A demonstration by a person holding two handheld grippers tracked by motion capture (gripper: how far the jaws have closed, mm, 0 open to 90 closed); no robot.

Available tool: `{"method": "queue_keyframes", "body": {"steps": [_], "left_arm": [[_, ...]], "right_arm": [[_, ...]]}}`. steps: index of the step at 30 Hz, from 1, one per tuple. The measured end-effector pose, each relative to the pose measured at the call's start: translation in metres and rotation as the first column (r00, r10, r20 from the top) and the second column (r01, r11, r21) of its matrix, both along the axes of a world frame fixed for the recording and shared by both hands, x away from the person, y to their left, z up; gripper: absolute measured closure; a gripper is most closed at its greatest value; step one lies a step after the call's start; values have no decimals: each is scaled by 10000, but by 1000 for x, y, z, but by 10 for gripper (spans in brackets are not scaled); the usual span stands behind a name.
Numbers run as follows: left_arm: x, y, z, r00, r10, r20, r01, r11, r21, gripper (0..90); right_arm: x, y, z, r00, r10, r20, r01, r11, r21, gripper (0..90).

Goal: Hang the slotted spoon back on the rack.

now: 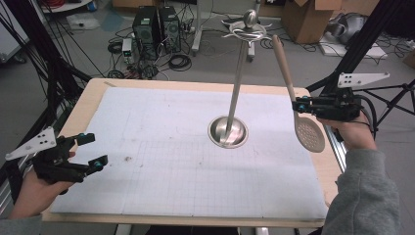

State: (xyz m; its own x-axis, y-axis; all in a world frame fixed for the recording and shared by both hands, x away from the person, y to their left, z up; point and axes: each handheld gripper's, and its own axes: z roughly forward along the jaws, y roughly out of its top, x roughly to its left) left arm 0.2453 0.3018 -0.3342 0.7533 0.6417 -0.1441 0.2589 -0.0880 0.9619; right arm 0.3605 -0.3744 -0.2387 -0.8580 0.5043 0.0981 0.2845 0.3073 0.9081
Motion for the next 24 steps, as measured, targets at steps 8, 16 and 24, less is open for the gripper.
{"method": "queue_keyframes", "body": {"steps": [8,16,24], "left_arm": [[0,-1,0,10000,-11,-27,11,10000,1,60],[0,-1,0,10000,-34,0,34,10000,0,60],[0,-1,0,10000,-31,9,31,10000,18,60]], "right_arm": [[2,6,-1,10000,31,-74,-32,10000,-77,777],[6,10,-3,9999,-19,-117,17,9999,-162,778],[9,15,-5,9999,9,-124,-10,9999,-147,778]]}}
